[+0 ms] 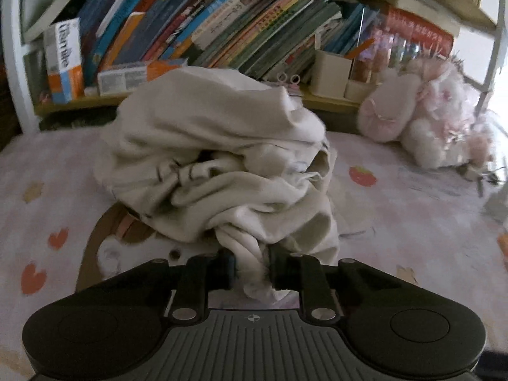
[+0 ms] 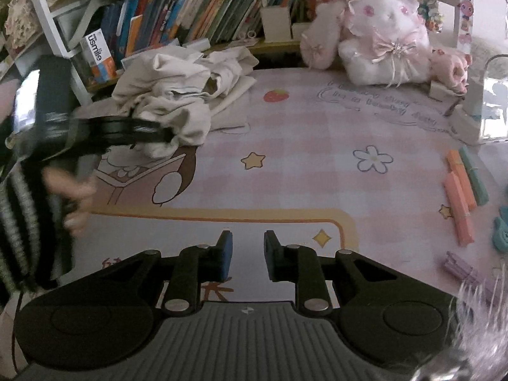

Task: Fold clothes
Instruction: 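Grasp the cream T-shirt with the left gripper while the right gripper grasps it too, then lift the T-shirt with both grippers and shake it out in the air, then lay the T-shirt flat on the bed and open both grippers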

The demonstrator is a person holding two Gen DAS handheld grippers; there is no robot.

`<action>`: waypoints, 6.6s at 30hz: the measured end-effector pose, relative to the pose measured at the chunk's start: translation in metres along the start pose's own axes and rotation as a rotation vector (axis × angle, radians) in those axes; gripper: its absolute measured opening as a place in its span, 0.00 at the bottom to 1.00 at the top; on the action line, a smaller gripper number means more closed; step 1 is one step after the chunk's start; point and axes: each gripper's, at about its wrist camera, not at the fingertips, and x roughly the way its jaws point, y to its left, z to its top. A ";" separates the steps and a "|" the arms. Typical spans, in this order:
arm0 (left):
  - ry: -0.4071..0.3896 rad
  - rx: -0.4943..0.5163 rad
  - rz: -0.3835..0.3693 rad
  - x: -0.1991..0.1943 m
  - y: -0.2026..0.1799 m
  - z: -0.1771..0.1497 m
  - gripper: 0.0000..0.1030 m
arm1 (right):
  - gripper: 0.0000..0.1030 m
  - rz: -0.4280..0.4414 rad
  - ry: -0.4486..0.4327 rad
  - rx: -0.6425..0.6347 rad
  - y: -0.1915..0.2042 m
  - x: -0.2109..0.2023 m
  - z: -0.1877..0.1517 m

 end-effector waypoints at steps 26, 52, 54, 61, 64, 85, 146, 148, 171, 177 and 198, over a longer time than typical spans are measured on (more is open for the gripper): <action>0.018 0.119 -0.146 -0.161 0.079 -0.100 0.68 | 0.62 0.229 -0.053 -0.465 0.179 0.019 0.007; -0.153 -0.571 -0.136 -0.161 0.234 -0.074 0.05 | 0.60 0.351 0.036 -0.447 0.164 0.023 0.033; -0.143 -0.567 -0.129 -0.160 0.232 -0.074 0.06 | 0.62 0.367 0.020 -0.529 0.178 0.028 0.026; -0.069 -0.633 -0.139 -0.158 0.231 -0.086 0.67 | 0.16 0.372 0.096 -0.830 0.226 0.051 -0.003; -0.006 -0.682 -0.159 -0.152 0.228 -0.101 0.74 | 0.11 0.447 0.157 -0.711 0.223 0.051 0.001; -0.200 -0.039 -0.415 -0.166 0.112 -0.002 0.02 | 0.71 0.272 -0.185 -0.867 0.182 0.000 0.050; -1.551 0.257 0.034 -0.473 0.055 0.062 0.05 | 0.13 0.082 -1.639 -0.563 0.163 -0.370 0.083; -1.492 0.241 0.003 -0.465 0.061 0.070 0.05 | 0.13 0.087 -1.588 -0.555 0.163 -0.363 0.089; -0.081 0.179 0.037 0.002 0.142 0.090 0.29 | 0.13 -0.153 -0.270 -0.436 0.122 0.113 0.183; -0.101 0.188 -0.001 -0.027 0.146 0.078 0.67 | 0.13 -0.232 -0.212 -0.379 0.107 0.168 0.233; 0.017 0.220 0.095 -0.098 0.152 -0.033 0.70 | 0.53 -0.099 -0.073 -0.348 0.087 0.075 0.107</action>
